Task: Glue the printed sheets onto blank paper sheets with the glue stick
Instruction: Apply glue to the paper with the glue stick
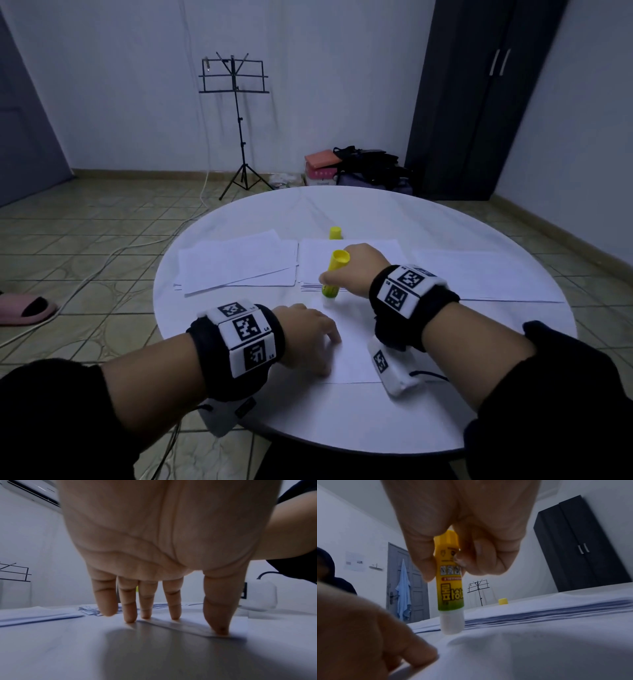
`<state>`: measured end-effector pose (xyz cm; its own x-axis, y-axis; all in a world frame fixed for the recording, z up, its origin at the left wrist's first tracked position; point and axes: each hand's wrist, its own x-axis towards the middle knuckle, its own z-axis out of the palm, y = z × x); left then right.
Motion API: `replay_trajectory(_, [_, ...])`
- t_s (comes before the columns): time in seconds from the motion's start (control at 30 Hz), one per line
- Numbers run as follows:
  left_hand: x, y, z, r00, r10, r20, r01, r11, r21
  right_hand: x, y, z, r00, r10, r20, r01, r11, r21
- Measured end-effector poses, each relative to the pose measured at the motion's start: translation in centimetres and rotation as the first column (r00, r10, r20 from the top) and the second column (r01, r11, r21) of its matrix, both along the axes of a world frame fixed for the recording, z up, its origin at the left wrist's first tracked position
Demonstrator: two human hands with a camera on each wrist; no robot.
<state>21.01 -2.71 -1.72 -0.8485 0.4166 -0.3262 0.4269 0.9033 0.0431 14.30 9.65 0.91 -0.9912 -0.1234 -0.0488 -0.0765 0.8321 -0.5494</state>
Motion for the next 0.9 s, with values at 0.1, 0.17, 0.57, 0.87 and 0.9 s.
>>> replay_trajectory(0.1, [0.0, 0.1, 0.0, 1.0, -0.011, 0.0, 0.011, 1.0, -0.006, -0.6, -0.9, -0.7, 1.0, 0.014, 0.012, -0.015, 0.999, 0.05])
replay_trajectory(0.17, [0.0, 0.1, 0.1, 1.0, -0.01, -0.003, 0.01, 1.0, -0.009, -0.7, -0.8, -0.9, 1.0, 0.003, 0.011, -0.004, 0.998, 0.068])
replay_trajectory(0.57, [-1.3, 0.1, 0.1, 0.998, 0.054, 0.036, -0.054, 0.998, -0.017, 0.3, 10.3, 0.2, 0.944, -0.32, 0.081, 0.314, 0.946, 0.08])
replay_trajectory(0.87, [-1.6, -0.8, 0.3, 0.97, 0.23, 0.082, -0.228, 0.973, -0.034, 3.1, 8.0, 1.2, 0.984, -0.174, -0.032, 0.17, 0.981, -0.095])
replay_trajectory(0.9, [-1.5, -0.9, 0.4, 0.965, 0.248, 0.08, -0.245, 0.969, -0.043, 3.5, 6.7, 1.3, 0.994, -0.102, -0.025, 0.099, 0.99, -0.104])
